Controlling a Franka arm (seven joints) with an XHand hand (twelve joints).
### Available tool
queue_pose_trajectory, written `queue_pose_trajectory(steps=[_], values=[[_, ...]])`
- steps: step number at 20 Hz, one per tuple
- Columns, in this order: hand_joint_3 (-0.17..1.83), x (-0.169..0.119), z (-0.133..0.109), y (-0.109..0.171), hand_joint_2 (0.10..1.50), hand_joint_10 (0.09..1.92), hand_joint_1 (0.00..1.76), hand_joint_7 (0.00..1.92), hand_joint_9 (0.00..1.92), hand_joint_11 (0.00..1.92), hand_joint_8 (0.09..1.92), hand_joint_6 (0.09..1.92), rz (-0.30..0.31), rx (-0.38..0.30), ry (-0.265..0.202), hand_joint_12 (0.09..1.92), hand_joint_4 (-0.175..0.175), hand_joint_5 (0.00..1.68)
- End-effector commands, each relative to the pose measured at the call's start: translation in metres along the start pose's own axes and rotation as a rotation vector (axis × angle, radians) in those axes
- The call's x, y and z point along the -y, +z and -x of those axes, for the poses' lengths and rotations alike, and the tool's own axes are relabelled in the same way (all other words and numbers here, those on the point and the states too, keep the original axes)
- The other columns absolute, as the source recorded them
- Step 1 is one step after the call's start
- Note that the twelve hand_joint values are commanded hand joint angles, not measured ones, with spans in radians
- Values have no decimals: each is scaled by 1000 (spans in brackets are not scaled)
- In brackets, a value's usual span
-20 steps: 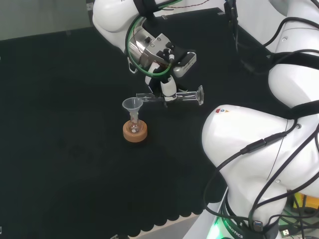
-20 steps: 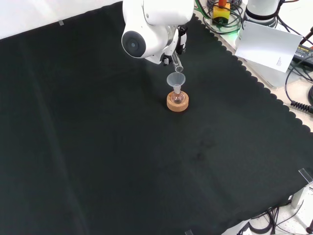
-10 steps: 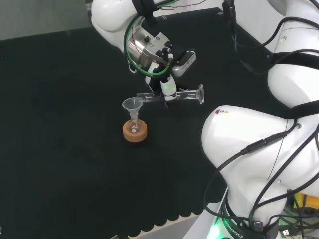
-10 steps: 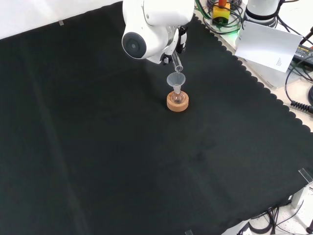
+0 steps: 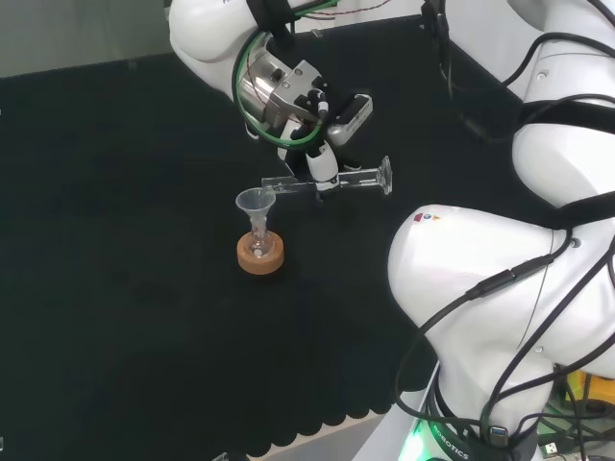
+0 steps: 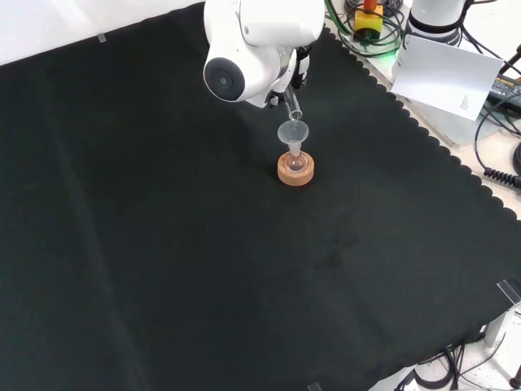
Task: Pour the water from the graduated cylinder into the round-bottom flask.
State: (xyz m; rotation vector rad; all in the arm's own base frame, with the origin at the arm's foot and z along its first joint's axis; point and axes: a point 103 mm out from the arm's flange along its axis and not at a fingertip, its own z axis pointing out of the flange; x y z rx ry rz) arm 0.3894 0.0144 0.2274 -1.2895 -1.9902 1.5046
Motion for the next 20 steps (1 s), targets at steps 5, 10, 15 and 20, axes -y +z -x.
queue_pose_trajectory(steps=[5,10,15,20], values=[[-27,1,6,0,1130,87,1146,1297,1446,1295,264,1008,-13,12,25,698,-145,991],[-27,2,11,4,1131,87,1146,1297,1446,1297,263,1010,-17,18,34,699,-145,990],[-27,3,8,0,1131,87,1146,1297,1446,1298,262,1011,-21,54,57,699,-145,989],[-28,5,9,0,1132,87,1146,1298,1446,1298,261,1012,-13,54,50,699,-145,989]])
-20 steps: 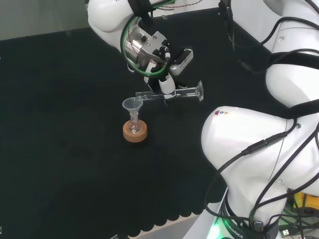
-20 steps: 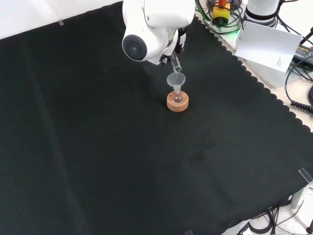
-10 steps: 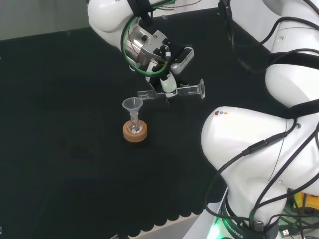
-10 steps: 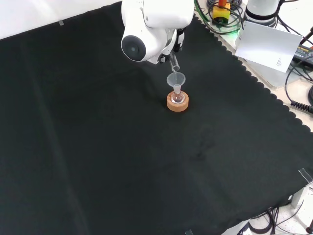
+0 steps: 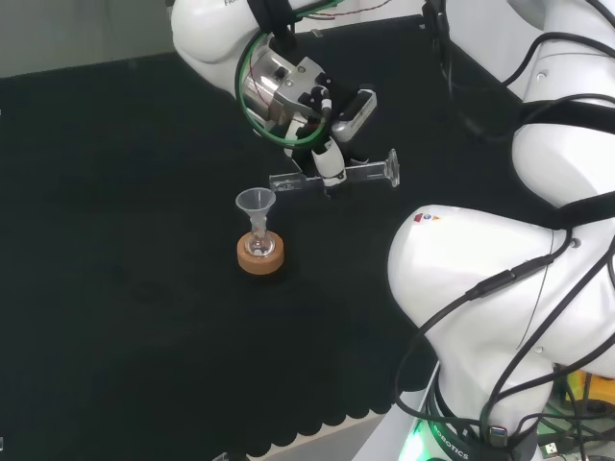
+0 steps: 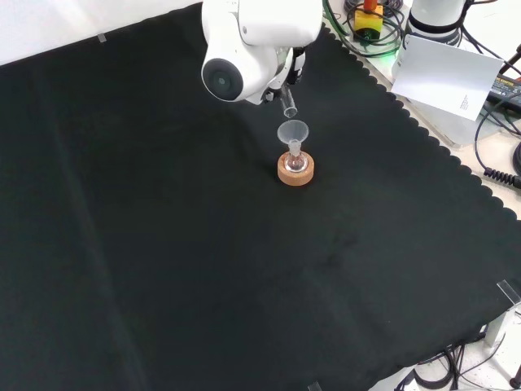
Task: Pour the water from the graduated cylinder into the round-bottom flask.
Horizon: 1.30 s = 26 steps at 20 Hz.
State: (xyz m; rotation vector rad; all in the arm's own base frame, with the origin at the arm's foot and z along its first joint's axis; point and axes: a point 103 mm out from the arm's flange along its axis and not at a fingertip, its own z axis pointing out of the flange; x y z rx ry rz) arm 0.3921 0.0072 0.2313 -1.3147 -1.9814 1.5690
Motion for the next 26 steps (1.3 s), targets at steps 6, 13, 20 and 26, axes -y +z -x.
queue_pose_trajectory(steps=[6,13,20,26], values=[[-28,4,0,-3,1132,87,1146,1298,1447,1298,260,1013,-4,42,25,698,-146,988],[-29,6,-4,-8,1133,87,1146,1299,1448,1300,258,1013,7,39,16,699,-146,988],[-30,4,-6,-13,1133,87,1146,1299,1448,1301,257,1013,29,31,6,698,-146,988],[-30,4,-4,-17,1133,87,1145,1299,1448,1298,256,1014,114,-28,-51,697,-146,988]])
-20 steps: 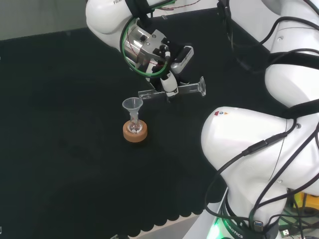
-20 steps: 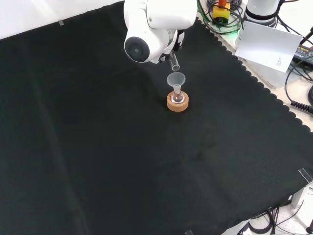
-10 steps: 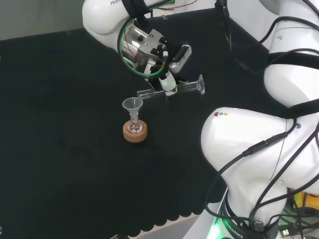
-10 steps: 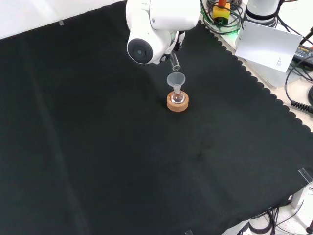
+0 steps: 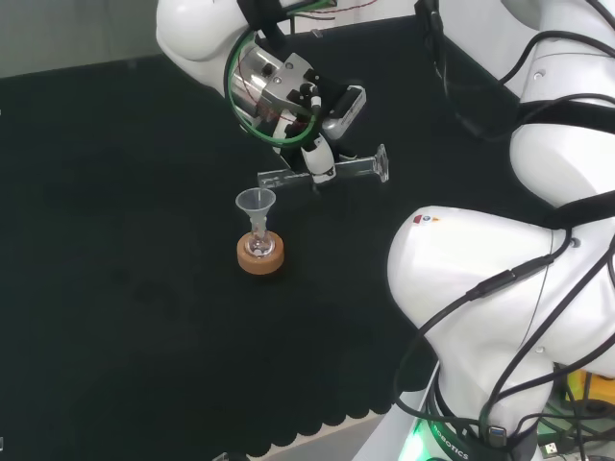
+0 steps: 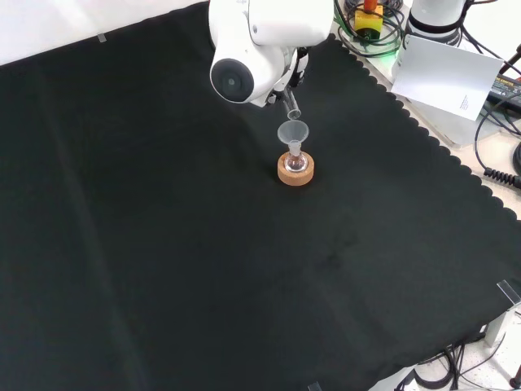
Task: Pour the water from the graduated cylinder into the round-bottom flask.
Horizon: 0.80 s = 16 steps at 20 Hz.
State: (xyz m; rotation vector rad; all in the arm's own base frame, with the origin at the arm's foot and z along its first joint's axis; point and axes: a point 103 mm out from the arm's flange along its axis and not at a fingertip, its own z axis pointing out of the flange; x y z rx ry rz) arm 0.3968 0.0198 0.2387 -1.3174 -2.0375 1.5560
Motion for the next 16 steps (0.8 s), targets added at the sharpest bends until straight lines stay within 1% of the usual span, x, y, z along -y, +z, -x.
queue_pose_trajectory(steps=[1,5,6,9,11,13,15,16], values=[[-31,-1,2,-3,1133,87,1145,1299,1448,1298,256,1014,91,-60,-58,696,-146,988],[-31,-1,6,-2,1134,87,1146,1299,1448,1292,255,1014,168,-65,-77,694,-146,988],[-31,0,9,-2,1134,87,1146,1299,1448,1291,255,1014,194,-79,-88,693,-146,988],[-32,0,13,0,1134,87,1146,1299,1447,1289,254,1014,270,-126,-121,693,-146,987],[-32,0,19,6,1134,87,1146,1299,1447,1288,254,1014,351,-169,-157,693,-146,987],[-32,0,26,11,1134,87,1146,1299,1447,1288,253,1015,413,-207,-179,693,-147,987],[-32,-1,33,16,1134,87,1146,1299,1447,1288,253,1015,455,-255,-201,693,-147,987],[-32,-1,36,19,1134,87,1146,1299,1447,1288,253,1015,477,-268,-208,693,-147,987]])
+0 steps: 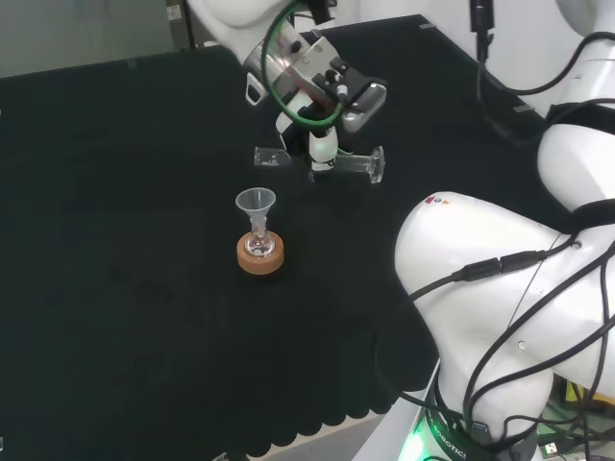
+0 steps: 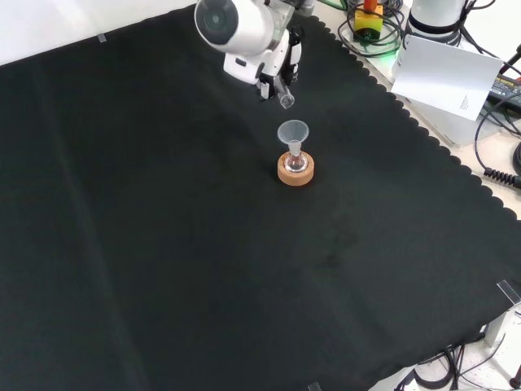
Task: Pour the water from the graduated cylinder into the round-bottom flask.
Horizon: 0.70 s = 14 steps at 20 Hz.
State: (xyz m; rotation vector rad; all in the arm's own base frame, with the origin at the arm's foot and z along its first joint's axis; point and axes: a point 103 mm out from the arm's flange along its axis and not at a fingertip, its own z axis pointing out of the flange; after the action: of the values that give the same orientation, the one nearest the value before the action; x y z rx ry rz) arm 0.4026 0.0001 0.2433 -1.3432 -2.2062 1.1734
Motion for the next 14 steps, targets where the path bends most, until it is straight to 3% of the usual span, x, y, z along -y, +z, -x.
queue_pose_trajectory(steps=[1,14], values=[[-32,2,23,12,1135,87,1146,1299,1447,1288,253,1015,263,-136,-119,693,-147,987],[-34,-12,58,15,1135,87,1147,1297,1444,1287,250,1015,457,-222,-208,694,-151,987]])
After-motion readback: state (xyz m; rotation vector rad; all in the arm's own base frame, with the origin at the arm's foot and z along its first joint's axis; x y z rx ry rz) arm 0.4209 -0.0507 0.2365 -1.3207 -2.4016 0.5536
